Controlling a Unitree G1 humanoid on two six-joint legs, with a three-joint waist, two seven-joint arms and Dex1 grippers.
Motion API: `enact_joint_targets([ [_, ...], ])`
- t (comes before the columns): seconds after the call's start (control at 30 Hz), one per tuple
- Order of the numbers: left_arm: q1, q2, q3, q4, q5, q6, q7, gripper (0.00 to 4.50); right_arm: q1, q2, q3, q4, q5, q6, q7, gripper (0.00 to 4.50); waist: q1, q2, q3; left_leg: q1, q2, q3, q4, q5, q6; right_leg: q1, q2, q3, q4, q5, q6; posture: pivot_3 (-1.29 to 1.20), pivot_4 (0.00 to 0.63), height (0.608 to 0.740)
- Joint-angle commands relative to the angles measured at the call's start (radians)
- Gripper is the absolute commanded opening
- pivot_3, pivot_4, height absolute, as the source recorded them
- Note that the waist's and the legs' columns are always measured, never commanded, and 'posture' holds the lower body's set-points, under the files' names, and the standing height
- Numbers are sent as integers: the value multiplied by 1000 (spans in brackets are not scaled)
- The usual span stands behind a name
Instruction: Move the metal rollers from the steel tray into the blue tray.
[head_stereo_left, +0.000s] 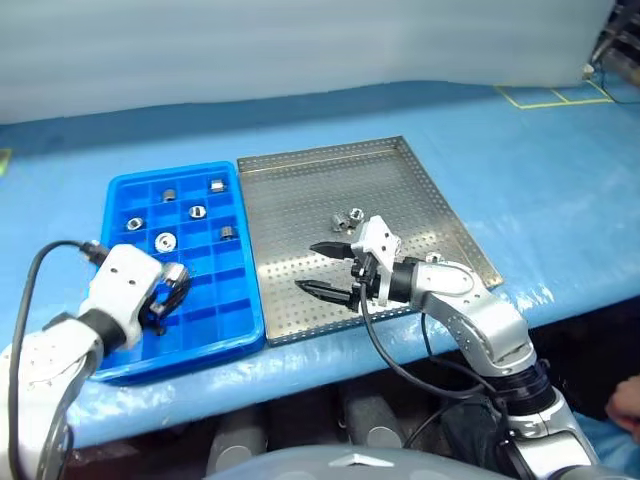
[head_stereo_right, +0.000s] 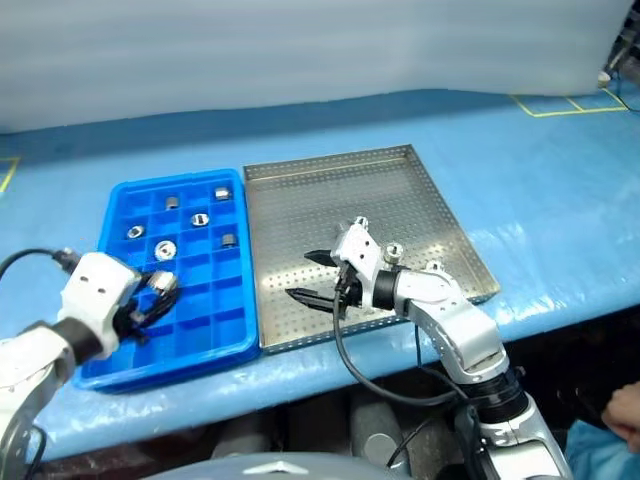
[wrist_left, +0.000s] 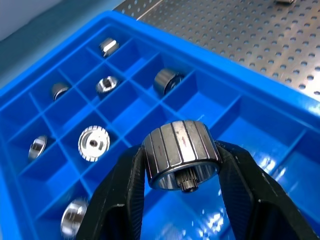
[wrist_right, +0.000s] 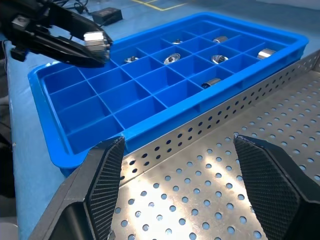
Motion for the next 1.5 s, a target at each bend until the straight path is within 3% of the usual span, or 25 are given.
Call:
enact_joint_targets([
  [0.03, 62, 5, 85, -52, 3, -1, 12, 2099, -18, -1, 2, -2, -5, -21, 3, 3685, 27, 0, 0, 0, 0, 0, 0, 0, 0, 0, 0, -1, 0, 0, 0, 15, 150, 740],
  [0.23, 125, -47, 99, -52, -12, -2, 42, 2099, -27, -3, 8, 12, -17, -23, -4, 3685, 61, 0, 0, 0, 1, 0, 1, 0, 0, 0, -1, -3, 0, -1, -1, 24, 150, 740],
  [0.4, 128, -45, 32, 0, 13, -17, 69, 2099, -26, -7, 7, 6, -19, -20, -7, 3685, 67, 1, 0, -1, 1, -1, 0, 0, 0, 0, -1, -4, 0, -1, -3, 16, 150, 740],
  [0.7, 154, -49, 31, 44, 32, -49, 78, 2099, -23, -15, -9, -11, -16, -17, -18, 3685, 64, 0, 0, -1, 1, -1, 0, 0, 0, 0, -1, -5, 0, -2, -3, 0, 150, 740],
  [0.83, 167, -50, 28, 50, 51, -63, 90, 3068, -30, -12, -10, -7, -18, -21, -27, 3685, 64, 0, 0, -1, 1, -1, 0, 0, 0, 0, -1, -5, 0, -2, -3, 0, 150, 740],
  [0.93, 150, -70, 44, 53, 33, -44, 94, 4107, -40, -8, -8, 1, -21, -29, -32, 3685, 64, 1, 0, -1, 1, -1, 0, 0, 0, 0, -1, -5, 0, -2, -3, 3, 150, 740],
  [0.97, 137, -78, 46, 56, 22, -47, 92, 4426, -42, -7, -6, 3, -22, -31, -32, 3685, 64, 0, 0, -1, 1, -1, 0, 0, 0, 0, -1, -5, 0, -2, -3, 2, 150, 740],
  [1.2, -72, -118, -41, 76, -86, -135, 55, 4426, -46, -13, -17, 22, -23, -57, -26, 3685, 78, 0, 0, -1, 1, -1, 1, 0, 0, 2, -1, -7, 0, -2, -4, 53, 150, 740],
  [1.5, -437, -128, -370, 341, -67, -267, 34, 4426, -100, -77, -36, 70, -83, -77, -16, 3685, 79, 0, 0, -1, 0, 0, 1, 0, 0, 3, 0, -7, 0, 0, -6, -10, 150, 740],
])
